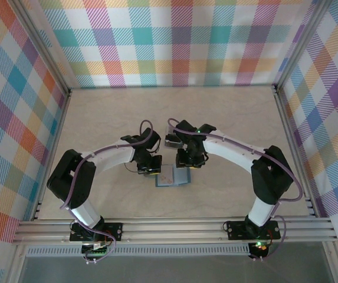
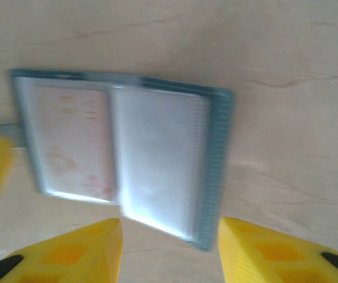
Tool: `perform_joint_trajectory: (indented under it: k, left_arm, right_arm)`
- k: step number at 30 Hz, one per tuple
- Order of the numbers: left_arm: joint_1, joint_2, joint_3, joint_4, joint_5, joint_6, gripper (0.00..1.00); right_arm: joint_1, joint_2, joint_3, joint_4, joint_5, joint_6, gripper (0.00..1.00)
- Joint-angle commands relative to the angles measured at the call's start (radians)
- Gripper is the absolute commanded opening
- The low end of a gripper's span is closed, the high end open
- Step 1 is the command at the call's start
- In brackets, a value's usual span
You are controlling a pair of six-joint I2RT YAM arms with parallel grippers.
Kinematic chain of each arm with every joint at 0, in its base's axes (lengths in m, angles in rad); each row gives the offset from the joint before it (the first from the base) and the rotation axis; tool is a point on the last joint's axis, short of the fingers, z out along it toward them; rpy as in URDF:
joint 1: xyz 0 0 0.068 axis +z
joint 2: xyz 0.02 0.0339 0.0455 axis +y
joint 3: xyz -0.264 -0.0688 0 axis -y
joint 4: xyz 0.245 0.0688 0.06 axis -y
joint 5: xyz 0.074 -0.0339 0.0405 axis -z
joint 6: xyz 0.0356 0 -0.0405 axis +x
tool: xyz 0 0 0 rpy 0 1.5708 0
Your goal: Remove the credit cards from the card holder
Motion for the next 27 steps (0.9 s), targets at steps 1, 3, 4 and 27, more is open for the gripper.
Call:
perform_joint_trajectory:
  k: [1, 3, 4, 27]
  left_arm:
    - [-0.008, 0.040, 0.014, -0.004, 0.001, -0.011, 0.00]
    - [-0.008, 0.060, 0.012, -0.012, -0.016, -0.004, 0.00]
    - [-0.010, 0.067, 0.010, -0.012, -0.017, -0.001, 0.00]
    - [-0.010, 0.075, -0.025, -0.014, -0.037, 0.015, 0.00]
  right_arm:
    - [-0.008, 0.016, -0.012, 0.178, -0.219, 0.045, 0.42]
    - [-0.008, 0.033, -0.036, 0.265, -0.302, 0.078, 0.40]
    - [-0.008, 0.043, -0.049, 0.309, -0.329, 0.096, 0.39]
    - [-0.008, 0.178, -0.145, 0.373, -0.300, 0.108, 0.34]
